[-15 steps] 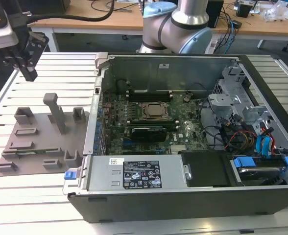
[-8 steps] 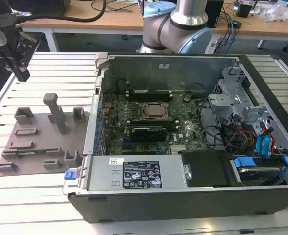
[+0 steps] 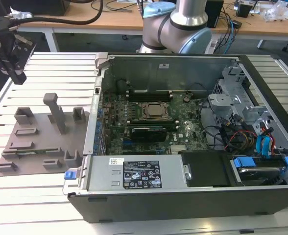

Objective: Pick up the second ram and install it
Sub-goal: 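Reach for the second ram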

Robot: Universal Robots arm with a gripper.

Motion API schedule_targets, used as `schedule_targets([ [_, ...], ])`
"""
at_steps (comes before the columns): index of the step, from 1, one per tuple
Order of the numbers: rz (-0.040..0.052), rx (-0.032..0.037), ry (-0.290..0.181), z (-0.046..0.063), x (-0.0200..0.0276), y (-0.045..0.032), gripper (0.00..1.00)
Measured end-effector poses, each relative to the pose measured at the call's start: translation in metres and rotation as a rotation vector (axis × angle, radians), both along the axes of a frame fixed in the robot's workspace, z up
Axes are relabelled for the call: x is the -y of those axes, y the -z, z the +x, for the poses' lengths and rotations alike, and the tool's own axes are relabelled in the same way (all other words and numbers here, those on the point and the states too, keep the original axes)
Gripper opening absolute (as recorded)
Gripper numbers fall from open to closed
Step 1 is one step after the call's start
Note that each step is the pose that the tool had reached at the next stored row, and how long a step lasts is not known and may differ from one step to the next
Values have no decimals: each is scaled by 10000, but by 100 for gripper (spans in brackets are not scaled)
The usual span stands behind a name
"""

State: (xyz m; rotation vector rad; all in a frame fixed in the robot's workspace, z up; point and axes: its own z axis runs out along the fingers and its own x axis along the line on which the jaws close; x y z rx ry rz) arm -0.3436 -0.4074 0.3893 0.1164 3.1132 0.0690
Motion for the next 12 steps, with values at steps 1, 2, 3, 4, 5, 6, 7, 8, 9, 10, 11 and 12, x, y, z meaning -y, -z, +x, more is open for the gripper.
schedule_targets([
  [1, -1, -1, 0, -9, 11, 2, 10],
  [2, 0, 0, 2, -21, 22, 4, 10],
  [3, 0, -1, 3, -33, 31, 6, 10],
  [4, 0, -1, 1, -43, 41, 8, 10],
  [5, 0, 0, 0, -65, 56, 12, 10],
  [6, -1, 0, 0, -84, 65, 16, 10],
  [7, -1, -1, 0, -111, 78, 21, 10],
  [8, 0, -1, 1, -128, 87, 25, 10],
  [9, 0, 0, 1, -143, 94, 28, 10],
  [10, 0, -1, 1, -153, 99, 30, 10],
  [11, 0, -1, 0, -168, 107, 33, 10],
  [12, 0, 0, 0, -181, 114, 36, 10],
])
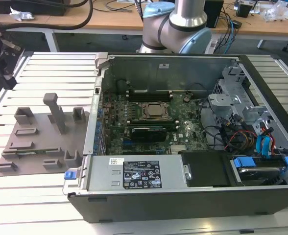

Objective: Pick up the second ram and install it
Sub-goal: 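Reach for the second ram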

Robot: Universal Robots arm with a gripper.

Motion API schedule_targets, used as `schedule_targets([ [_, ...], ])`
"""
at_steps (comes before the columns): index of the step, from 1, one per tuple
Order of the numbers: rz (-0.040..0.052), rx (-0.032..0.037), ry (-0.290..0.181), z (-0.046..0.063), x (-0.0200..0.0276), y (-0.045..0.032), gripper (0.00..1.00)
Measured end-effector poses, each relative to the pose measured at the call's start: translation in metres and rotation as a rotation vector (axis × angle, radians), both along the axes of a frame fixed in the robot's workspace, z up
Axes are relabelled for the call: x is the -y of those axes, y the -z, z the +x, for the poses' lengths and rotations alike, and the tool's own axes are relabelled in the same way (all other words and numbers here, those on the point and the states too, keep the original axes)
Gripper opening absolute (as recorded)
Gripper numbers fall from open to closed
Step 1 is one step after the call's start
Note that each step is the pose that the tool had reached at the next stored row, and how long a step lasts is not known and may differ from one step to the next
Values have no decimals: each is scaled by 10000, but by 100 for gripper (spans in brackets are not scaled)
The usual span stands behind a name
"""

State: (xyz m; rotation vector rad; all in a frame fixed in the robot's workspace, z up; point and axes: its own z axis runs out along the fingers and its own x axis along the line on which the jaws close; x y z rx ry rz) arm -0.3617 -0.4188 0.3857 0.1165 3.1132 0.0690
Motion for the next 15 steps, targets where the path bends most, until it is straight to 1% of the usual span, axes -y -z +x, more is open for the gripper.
schedule_targets([
  [4, -1, 0, 0, -46, 29, 13, 10],
  [7, -1, 0, 0, -65, 41, 18, 10],
  [9, 0, 0, 2, -96, 62, 25, 10],
  [11, -1, -1, 0, -116, 94, 32, 10],
  [12, -1, -1, 0, -128, 119, 35, 10],
  [15, 0, -1, 1, -173, 229, 46, 10],
])
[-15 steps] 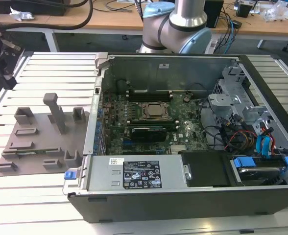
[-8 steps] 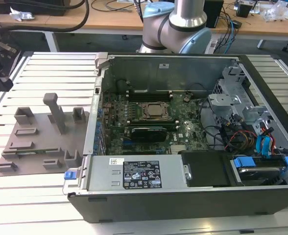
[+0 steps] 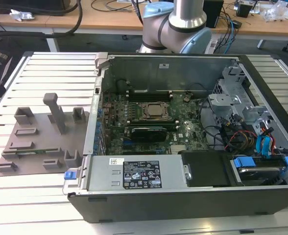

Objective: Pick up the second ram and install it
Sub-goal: 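Reach for the second ram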

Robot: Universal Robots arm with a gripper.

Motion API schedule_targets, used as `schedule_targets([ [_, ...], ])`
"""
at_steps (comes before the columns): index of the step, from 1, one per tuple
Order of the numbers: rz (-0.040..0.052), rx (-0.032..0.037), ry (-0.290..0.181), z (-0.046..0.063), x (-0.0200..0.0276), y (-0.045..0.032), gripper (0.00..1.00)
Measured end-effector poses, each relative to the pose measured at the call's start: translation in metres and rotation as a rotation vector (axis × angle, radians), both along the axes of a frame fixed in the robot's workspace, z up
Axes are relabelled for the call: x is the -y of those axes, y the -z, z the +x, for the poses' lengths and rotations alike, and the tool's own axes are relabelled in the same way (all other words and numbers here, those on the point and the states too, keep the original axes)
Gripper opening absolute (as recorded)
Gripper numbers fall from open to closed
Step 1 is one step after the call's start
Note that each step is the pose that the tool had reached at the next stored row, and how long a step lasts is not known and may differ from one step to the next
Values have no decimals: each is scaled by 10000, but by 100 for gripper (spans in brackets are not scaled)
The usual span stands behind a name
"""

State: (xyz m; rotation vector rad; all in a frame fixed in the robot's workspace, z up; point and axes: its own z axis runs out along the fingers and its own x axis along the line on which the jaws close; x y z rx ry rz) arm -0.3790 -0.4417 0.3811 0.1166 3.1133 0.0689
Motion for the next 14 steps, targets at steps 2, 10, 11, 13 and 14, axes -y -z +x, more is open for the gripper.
schedule_targets([
  [2, 0, 1, -7, -2, 80, 14, 10],
  [10, 0, 0, -18, 5, 126, 38, 10],
  [11, 0, 1, -18, 5, 126, 38, 10],
  [13, 0, 1, -18, 5, 127, 38, 10],
  [14, 0, 0, -18, 5, 127, 38, 10],
])
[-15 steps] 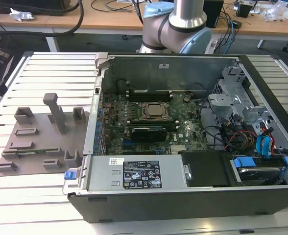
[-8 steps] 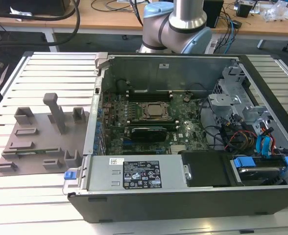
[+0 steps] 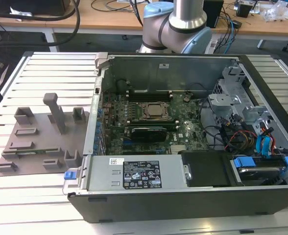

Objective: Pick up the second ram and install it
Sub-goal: 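Reach for the second ram, then pick up the second ram and move it above second insertion slot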

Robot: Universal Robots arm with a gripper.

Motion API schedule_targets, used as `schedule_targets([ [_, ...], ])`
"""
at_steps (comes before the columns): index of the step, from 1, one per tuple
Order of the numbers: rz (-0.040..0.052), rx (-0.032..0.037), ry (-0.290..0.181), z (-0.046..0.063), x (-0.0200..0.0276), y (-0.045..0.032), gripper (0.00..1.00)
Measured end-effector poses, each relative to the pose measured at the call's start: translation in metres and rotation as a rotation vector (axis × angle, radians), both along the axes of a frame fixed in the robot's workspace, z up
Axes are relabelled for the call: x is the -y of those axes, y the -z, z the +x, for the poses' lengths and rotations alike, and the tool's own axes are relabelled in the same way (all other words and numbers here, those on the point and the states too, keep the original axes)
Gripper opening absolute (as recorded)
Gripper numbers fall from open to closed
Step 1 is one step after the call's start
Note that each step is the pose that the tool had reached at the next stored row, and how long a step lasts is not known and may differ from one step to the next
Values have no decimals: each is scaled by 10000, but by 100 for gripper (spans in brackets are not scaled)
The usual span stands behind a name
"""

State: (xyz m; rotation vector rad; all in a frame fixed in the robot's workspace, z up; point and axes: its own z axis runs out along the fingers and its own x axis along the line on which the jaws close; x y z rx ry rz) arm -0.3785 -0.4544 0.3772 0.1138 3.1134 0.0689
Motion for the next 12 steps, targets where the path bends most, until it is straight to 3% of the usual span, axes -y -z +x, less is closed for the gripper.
schedule_targets([
  [4, 0, 0, -57, 0, 1, 1, 10],
  [8, 0, 0, -1612, 0, 1, 1, 10],
  [12, 0, 0, -2453, 0, 1, 1, 10],
])
